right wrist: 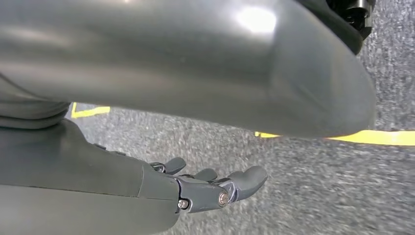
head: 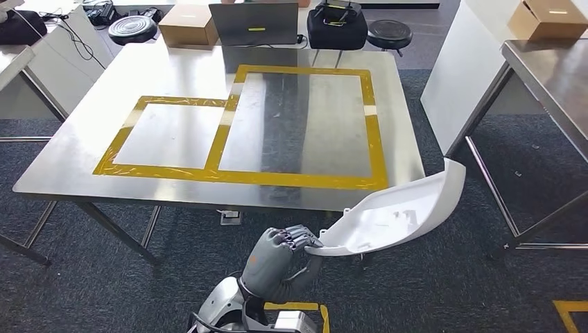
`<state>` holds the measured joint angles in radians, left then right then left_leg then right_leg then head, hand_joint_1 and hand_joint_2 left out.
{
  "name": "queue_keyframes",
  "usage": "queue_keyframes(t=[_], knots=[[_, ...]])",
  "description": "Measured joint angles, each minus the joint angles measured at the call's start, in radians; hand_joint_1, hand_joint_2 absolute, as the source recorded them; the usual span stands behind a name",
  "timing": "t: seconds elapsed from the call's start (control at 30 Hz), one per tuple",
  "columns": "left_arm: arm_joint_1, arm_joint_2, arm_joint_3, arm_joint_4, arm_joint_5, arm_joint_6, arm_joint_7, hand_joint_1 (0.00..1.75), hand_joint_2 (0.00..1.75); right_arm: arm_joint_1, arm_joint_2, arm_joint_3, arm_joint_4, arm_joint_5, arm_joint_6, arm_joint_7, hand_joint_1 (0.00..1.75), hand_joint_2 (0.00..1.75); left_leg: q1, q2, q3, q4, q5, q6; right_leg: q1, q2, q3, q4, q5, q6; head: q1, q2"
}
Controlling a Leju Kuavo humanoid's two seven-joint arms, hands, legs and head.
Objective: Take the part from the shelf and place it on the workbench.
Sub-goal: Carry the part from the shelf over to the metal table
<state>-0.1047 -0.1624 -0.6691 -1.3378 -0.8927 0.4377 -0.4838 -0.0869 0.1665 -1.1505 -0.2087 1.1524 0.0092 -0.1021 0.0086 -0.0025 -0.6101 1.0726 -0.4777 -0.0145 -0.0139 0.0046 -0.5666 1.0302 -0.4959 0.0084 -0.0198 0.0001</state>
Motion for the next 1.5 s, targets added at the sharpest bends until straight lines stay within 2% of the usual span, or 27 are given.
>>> queue_keyframes(t=[0.03, 0.17, 0.23, 0.3, 0.33, 0.37, 0.43, 0.5, 0.57, 0.6, 0.63, 0.7, 0.77, 0.8, 0.83, 0.87, 0.9, 1.0, 1.07, 1.13, 1.2, 1.27, 1.33, 1.37, 1.4, 1.43, 1.5], knots=[[0.001, 0.001, 0.000, 0.000, 0.001, 0.001, -0.002, 1.75, 1.75, 0.000, 0.000, 0.002, 0.000, 0.003, 0.000, -0.001, 0.00, 0.00, -0.002, -0.001, 0.010, -0.023, 0.003, 0.006, 0.002, 0.000, 0.001, 0.000, -0.003, 0.007, 0.000, 0.000], [0.008, 0.003, 0.001, 0.000, 0.003, 0.006, -0.007, 1.75, 1.75, -0.001, 0.000, 0.009, 0.000, 0.010, 0.000, 0.002, 0.00, 0.00, -0.002, -0.008, 0.016, -0.032, 0.000, 0.034, -0.001, -0.003, 0.002, 0.013, -0.019, 0.030, 0.002, 0.000], [0.012, 0.004, 0.002, -0.001, 0.001, 0.007, -0.010, 1.75, 1.75, -0.001, 0.000, 0.011, 0.000, 0.011, 0.000, 0.004, 0.00, 0.00, 0.001, -0.010, 0.021, -0.034, -0.001, 0.044, -0.002, -0.003, -0.042, 0.104, -0.068, 0.037, 0.006, 0.000], [0.015, 0.004, 0.003, -0.001, -0.003, 0.007, -0.011, 1.75, 1.75, 0.000, 0.000, 0.011, 0.000, 0.012, 0.000, 0.006, 0.00, 0.00, -0.001, -0.016, 0.022, -0.034, -0.004, 0.049, -0.002, -0.003, -0.118, 0.241, -0.122, 0.040, 0.009, 0.000], [0.017, 0.005, 0.004, -0.002, -0.006, 0.007, -0.011, 1.75, 1.75, 0.001, 0.000, 0.011, 0.000, 0.012, 0.000, 0.006, 0.00, 0.00, -0.002, -0.021, 0.022, -0.034, -0.005, 0.050, -0.001, -0.003, -0.144, 0.282, -0.128, 0.040, 0.009, 0.000], [0.018, 0.005, 0.005, -0.002, -0.007, 0.007, -0.011, 1.75, 1.75, 0.002, 0.000, 0.011, 0.000, 0.012, 0.000, 0.006, 0.00, 0.00, -0.003, -0.029, 0.024, -0.034, -0.006, 0.050, -0.001, -0.002, -0.151, 0.284, -0.113, 0.038, 0.009, 0.000], [0.018, 0.005, 0.006, -0.003, -0.008, 0.006, -0.012, 1.75, 1.75, 0.002, 0.000, 0.011, 0.000, 0.012, 0.000, 0.006, 0.00, 0.00, -0.003, -0.049, 0.029, -0.033, -0.009, 0.047, -0.001, 0.011, -0.107, 0.174, -0.035, 0.029, 0.010, 0.000], [0.018, 0.004, 0.007, -0.005, -0.009, 0.006, -0.012, 1.75, 1.75, 0.003, -0.002, 0.012, 0.000, 0.012, 0.000, 0.006, 0.00, 0.00, -0.004, -0.066, 0.032, -0.032, -0.013, 0.040, 0.001, 0.042, -0.049, 0.043, 0.018, 0.020, 0.011, 0.000], [0.018, 0.004, 0.008, -0.007, -0.009, 0.006, -0.013, 1.75, 1.75, 0.002, -0.003, 0.012, 0.000, 0.012, 0.000, 0.006, 0.00, 0.00, -0.003, -0.081, 0.030, -0.033, -0.014, 0.029, 0.005, 0.052, -0.031, 0.002, 0.021, 0.015, 0.012, 0.000], [0.018, 0.004, 0.009, -0.008, -0.009, 0.006, -0.013, 1.75, 1.75, 0.001, -0.002, 0.012, 0.000, 0.012, 0.000, 0.006, 0.00, 0.00, -0.002, -0.089, 0.029, -0.035, -0.014, 0.022, 0.006, 0.043, -0.029, -0.001, 0.022, 0.012, 0.013, 0.000], [0.019, 0.004, 0.010, -0.010, -0.009, 0.006, -0.013, 1.75, 1.75, 0.000, -0.002, 0.012, 0.000, 0.012, 0.000, 0.006, 0.00, 0.00, -0.001, -0.087, 0.029, -0.035, -0.015, 0.016, 0.004, 0.034, -0.025, -0.005, 0.022, 0.006, 0.013, 0.000], [0.019, 0.005, 0.012, -0.012, -0.009, 0.006, -0.013, 1.75, 1.75, 0.001, -0.001, 0.012, 0.000, 0.012, 0.000, 0.006, 0.00, 0.00, -0.003, -0.056, 0.016, -0.001, -0.035, 0.005, 0.000, 0.016, -0.012, -0.015, 0.022, -0.008, 0.009, 0.000], [0.020, 0.005, 0.014, -0.013, -0.009, 0.005, -0.014, 1.75, 1.75, 0.002, 0.000, 0.012, 0.000, 0.012, -0.001, 0.006, 0.00, 0.00, -0.003, -0.020, -0.038, 0.109, -0.090, -0.003, -0.001, -0.005, -0.002, -0.019, 0.017, -0.018, 0.004, 0.000], [0.021, 0.005, 0.014, -0.013, -0.009, 0.005, -0.014, 1.75, 1.75, 0.002, 0.000, 0.012, 0.000, 0.012, -0.001, 0.007, 0.00, 0.00, -0.002, -0.014, -0.074, 0.175, -0.117, -0.006, -0.001, -0.016, 0.000, -0.018, 0.014, -0.020, 0.003, 0.000], [0.022, 0.006, 0.014, -0.013, -0.010, 0.004, -0.014, 1.75, 1.75, 0.002, 0.000, 0.012, 0.000, 0.012, -0.001, 0.008, 0.00, 0.00, -0.001, -0.012, -0.103, 0.225, -0.131, -0.009, -0.001, -0.027, 0.003, -0.018, 0.011, -0.020, 0.003, 0.000], [0.024, 0.007, 0.014, -0.013, -0.011, 0.003, -0.014, 1.75, 1.75, 0.002, 0.000, 0.012, 0.000, 0.012, -0.001, 0.008, 0.00, 0.00, 0.000, -0.010, -0.116, 0.243, -0.127, -0.011, -0.001, -0.037, 0.006, -0.018, 0.008, -0.019, 0.003, 0.000], [0.025, 0.008, 0.015, -0.013, -0.012, 0.003, -0.015, 1.75, 1.75, 0.002, 0.000, 0.012, 0.000, 0.013, 0.000, 0.009, 0.00, 0.00, 0.001, -0.007, -0.108, 0.221, -0.103, -0.011, -0.001, -0.047, 0.009, -0.017, 0.004, -0.018, 0.002, 0.000], [0.026, 0.008, 0.015, -0.016, -0.015, 0.001, -0.015, 1.75, 1.75, 0.002, 0.001, 0.012, 0.000, 0.019, 0.000, 0.009, 0.00, 0.00, -0.001, 0.043, -0.013, 0.026, -0.007, -0.003, 0.002, -0.075, 0.026, -0.013, -0.011, -0.006, 0.001, 0.000], [0.027, 0.008, 0.015, -0.021, -0.018, 0.000, -0.014, 1.75, 1.75, 0.001, 0.001, 0.015, 0.000, 0.025, 0.000, 0.010, 0.00, 0.00, -0.006, 0.060, 0.014, -0.031, 0.005, 0.012, 0.008, -0.089, 0.033, -0.011, -0.020, 0.006, 0.001, 0.000], [0.029, 0.008, 0.016, -0.025, -0.023, -0.001, -0.012, 1.75, 1.75, 0.000, 0.001, 0.021, 0.000, 0.032, 0.000, 0.010, 0.00, 0.00, -0.007, 0.038, 0.013, -0.033, 0.005, 0.025, 0.009, -0.102, 0.039, -0.014, -0.023, 0.017, 0.002, 0.000], [0.031, 0.007, 0.018, -0.032, -0.026, -0.002, -0.010, 1.75, 1.75, -0.002, 0.001, 0.027, 0.000, 0.036, 0.000, 0.009, 0.00, 0.00, -0.003, 0.019, 0.015, -0.038, 0.007, 0.036, 0.005, -0.079, 0.034, 0.009, -0.044, 0.028, 0.004, 0.000], [0.033, 0.007, 0.019, -0.036, -0.027, -0.002, -0.010, 1.75, 1.75, -0.001, 0.001, 0.031, 0.000, 0.039, 0.000, 0.009, 0.00, 0.00, 0.001, 0.000, 0.017, -0.040, 0.008, 0.045, 0.002, -0.033, -0.012, 0.110, -0.100, 0.035, 0.008, 0.000], [0.034, 0.007, 0.020, -0.036, -0.027, -0.003, -0.009, 1.75, 1.75, 0.001, 0.001, 0.033, 0.000, 0.039, 0.001, 0.009, 0.00, 0.00, 0.000, -0.022, 0.016, -0.040, 0.008, 0.049, 0.002, -0.015, -0.083, 0.241, -0.150, 0.035, 0.010, 0.000], [0.035, 0.007, 0.021, -0.036, -0.027, -0.003, -0.009, 1.75, 1.75, 0.002, 0.001, 0.034, 0.000, 0.039, 0.001, 0.009, 0.00, 0.00, 0.000, -0.036, 0.017, -0.040, 0.007, 0.049, 0.001, -0.013, -0.105, 0.274, -0.151, 0.035, 0.010, 0.000], [0.035, 0.007, 0.021, -0.036, -0.027, -0.003, -0.009, 1.75, 1.75, 0.003, 0.001, 0.034, 0.000, 0.039, 0.001, 0.009, 0.00, 0.00, 0.000, -0.050, 0.018, -0.039, 0.007, 0.048, 0.001, -0.011, -0.109, 0.268, -0.130, 0.033, 0.010, 0.000], [0.035, 0.007, 0.022, -0.036, -0.027, -0.003, -0.009, 1.75, 1.75, 0.003, 0.001, 0.035, 0.000, 0.039, 0.001, 0.009, 0.00, 0.00, 0.000, -0.065, 0.020, -0.039, 0.007, 0.047, 0.000, -0.006, -0.094, 0.222, -0.092, 0.031, 0.011, 0.000], [0.035, 0.007, 0.023, -0.036, -0.027, -0.003, -0.009, 1.75, 1.75, 0.002, 0.001, 0.035, 0.000, 0.039, 0.001, 0.009, 0.00, 0.00, 0.000, -0.091, 0.022, -0.038, 0.005, 0.041, -0.004, 0.030, -0.038, 0.081, -0.019, 0.026, 0.012, 0.000]])
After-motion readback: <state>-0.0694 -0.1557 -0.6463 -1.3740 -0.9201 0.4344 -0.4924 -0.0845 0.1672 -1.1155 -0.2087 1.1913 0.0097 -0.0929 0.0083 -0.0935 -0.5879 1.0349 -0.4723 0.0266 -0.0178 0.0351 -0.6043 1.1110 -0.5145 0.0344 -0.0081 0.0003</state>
